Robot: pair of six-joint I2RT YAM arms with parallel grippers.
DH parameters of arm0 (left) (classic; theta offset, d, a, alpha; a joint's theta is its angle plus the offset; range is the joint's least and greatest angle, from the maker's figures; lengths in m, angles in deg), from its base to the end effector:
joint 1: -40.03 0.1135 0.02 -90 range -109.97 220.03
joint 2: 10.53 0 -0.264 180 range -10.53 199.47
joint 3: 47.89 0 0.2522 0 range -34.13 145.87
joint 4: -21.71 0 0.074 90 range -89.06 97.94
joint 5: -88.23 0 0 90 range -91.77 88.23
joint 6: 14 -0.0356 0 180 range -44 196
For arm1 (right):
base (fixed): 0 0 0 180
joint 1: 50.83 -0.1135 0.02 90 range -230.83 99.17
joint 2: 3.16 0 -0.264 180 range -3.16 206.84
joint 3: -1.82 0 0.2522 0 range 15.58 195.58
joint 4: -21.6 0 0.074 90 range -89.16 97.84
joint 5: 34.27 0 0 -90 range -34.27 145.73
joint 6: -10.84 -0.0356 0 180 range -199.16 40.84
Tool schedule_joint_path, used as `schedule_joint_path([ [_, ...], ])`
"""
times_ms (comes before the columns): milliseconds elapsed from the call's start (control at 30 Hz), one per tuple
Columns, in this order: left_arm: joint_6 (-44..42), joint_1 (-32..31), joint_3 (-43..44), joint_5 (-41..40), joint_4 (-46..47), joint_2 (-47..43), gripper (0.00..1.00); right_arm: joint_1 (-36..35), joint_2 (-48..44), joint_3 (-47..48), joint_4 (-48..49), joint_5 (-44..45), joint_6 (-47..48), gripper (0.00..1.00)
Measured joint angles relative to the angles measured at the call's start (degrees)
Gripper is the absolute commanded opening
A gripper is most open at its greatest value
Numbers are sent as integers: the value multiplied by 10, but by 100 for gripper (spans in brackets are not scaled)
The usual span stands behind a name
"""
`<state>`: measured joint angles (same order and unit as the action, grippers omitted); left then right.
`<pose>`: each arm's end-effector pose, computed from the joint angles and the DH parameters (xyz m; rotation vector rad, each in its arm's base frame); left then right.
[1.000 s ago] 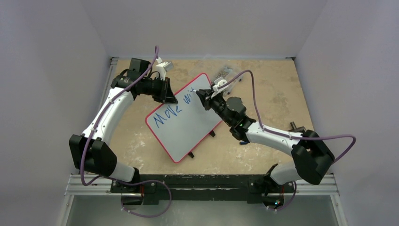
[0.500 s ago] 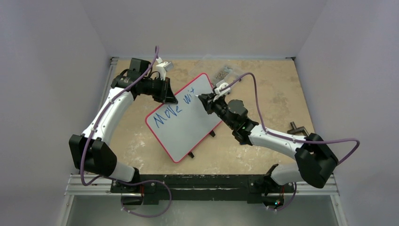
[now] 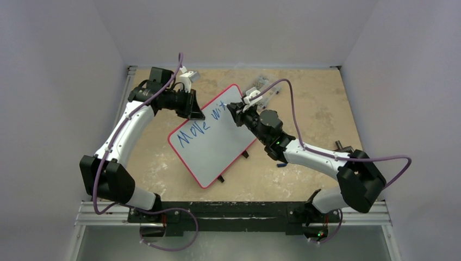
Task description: Write a sentence on the whiteboard
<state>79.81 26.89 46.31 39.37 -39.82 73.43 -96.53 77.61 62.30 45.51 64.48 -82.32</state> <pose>0.2902 -0.0918 0.3422 0.5095 2.3615 -1.0130 0.2296 0.2275 0.2935 -0.4388 1.4710 0.5675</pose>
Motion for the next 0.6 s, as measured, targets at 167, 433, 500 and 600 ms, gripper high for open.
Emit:
schedule_joint_path([
  [167,0,0,0,0,0,0,0,0,6,10,0,8,8,0],
  [433,0,0,0,0,0,0,0,0,5,11,-2,8,9,0],
  [500,0,0,0,1,0,0,0,0,1,11,-7,9,11,0],
  [600,-4,0,0,3,1,0,0,0,-13,11,-18,12,14,0],
])
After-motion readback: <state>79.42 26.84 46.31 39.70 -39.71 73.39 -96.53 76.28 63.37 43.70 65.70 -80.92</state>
